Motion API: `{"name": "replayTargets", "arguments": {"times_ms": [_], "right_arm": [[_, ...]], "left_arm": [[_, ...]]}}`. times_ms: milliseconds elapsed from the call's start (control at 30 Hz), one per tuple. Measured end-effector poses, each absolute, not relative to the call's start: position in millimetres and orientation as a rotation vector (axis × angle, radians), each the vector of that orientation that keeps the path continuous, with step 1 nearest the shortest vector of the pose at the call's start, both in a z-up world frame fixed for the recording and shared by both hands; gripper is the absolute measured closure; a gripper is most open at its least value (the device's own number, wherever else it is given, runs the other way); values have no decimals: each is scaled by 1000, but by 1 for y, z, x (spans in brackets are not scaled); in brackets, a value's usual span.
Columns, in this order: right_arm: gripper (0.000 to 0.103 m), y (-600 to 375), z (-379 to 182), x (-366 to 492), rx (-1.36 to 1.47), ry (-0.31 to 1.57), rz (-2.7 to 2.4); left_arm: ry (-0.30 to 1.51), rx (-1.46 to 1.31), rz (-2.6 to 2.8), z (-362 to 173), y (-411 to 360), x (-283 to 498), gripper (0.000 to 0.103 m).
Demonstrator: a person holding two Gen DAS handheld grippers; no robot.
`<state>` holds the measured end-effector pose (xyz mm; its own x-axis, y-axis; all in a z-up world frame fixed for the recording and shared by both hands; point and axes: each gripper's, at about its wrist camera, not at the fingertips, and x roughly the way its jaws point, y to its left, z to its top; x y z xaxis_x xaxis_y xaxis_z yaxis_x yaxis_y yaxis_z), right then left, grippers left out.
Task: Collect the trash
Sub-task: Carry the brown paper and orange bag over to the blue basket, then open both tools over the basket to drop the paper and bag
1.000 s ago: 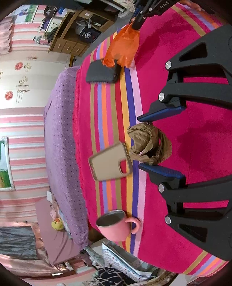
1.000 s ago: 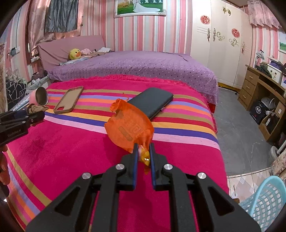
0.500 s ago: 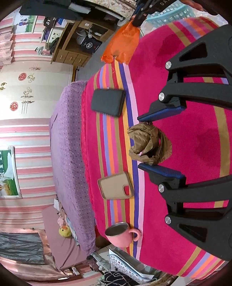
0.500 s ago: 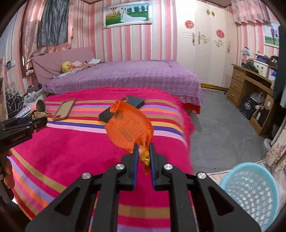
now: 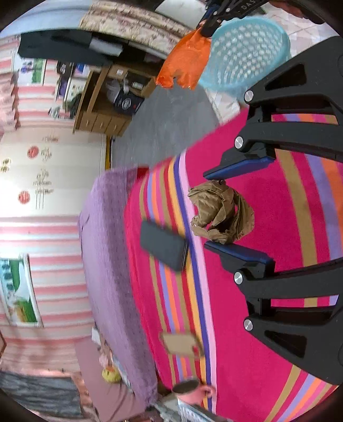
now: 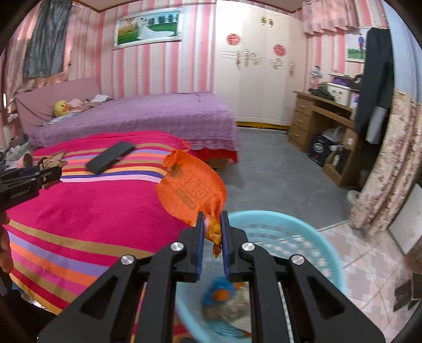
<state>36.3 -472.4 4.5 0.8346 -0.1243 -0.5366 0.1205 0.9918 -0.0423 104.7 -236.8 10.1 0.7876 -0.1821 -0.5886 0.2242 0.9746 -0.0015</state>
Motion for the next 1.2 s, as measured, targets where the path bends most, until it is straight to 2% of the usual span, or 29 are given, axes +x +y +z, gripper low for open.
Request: {"name": "replayTargets", "arguments": {"times_ms": [267, 533, 767, 867, 933, 1133, 1200], "right_arm": [[91, -545, -11, 9, 45, 587, -241], [91, -597, -25, -7, 112, 589, -319], [91, -617, -34, -17, 141, 586, -342], [91, -620, -36, -19, 144, 586, -346], [91, -621, -37, -20, 150, 583, -347], [91, -620, -42, -19, 162, 583, -343], [91, -619, -45, -18, 166, 584, -339]], "left_arm": [[706, 87, -347, -18, -324, 97, 57], [693, 162, -437, -29, -410, 83, 57], [682, 213, -493, -36, -453, 72, 56], [688, 213, -503, -38, -458, 72, 48], [681, 214, -502, -39, -457, 73, 30], [661, 189, -473, -34, -436, 79, 12], [653, 185, -465, -31, -430, 81, 11]]}}
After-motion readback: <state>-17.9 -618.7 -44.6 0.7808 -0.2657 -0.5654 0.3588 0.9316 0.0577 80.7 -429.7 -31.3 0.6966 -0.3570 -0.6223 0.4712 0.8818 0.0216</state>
